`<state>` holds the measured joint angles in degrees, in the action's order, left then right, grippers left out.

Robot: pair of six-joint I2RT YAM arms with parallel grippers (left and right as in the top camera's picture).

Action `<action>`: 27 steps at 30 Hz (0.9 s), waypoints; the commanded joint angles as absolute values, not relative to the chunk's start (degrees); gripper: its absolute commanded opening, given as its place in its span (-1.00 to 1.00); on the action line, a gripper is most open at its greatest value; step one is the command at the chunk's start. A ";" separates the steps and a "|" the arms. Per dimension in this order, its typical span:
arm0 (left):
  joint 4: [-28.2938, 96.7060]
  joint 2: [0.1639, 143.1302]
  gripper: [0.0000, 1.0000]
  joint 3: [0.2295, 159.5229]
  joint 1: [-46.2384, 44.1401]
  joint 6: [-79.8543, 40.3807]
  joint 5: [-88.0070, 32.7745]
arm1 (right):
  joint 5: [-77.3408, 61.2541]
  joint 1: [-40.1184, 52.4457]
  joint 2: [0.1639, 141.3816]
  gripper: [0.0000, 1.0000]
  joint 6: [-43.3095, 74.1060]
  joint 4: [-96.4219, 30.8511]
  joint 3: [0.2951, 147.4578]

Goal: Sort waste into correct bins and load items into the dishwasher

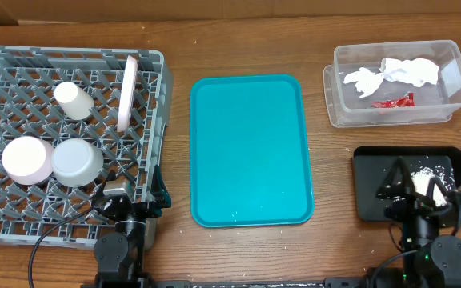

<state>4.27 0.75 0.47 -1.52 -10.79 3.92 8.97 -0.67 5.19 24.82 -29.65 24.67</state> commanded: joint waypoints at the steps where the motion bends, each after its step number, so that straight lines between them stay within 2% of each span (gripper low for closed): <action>1: 4.05 0.21 1.00 0.27 -1.85 -10.70 4.45 | 2.81 -0.32 2.96 1.00 18.00 -25.52 20.27; 7: 4.05 0.21 1.00 0.27 -1.85 -10.70 4.45 | 0.03 -0.32 0.16 1.00 18.04 -14.28 12.95; 27: 4.05 0.21 1.00 0.27 -1.85 -10.70 4.45 | -3.20 -0.27 0.16 1.00 18.13 5.17 0.51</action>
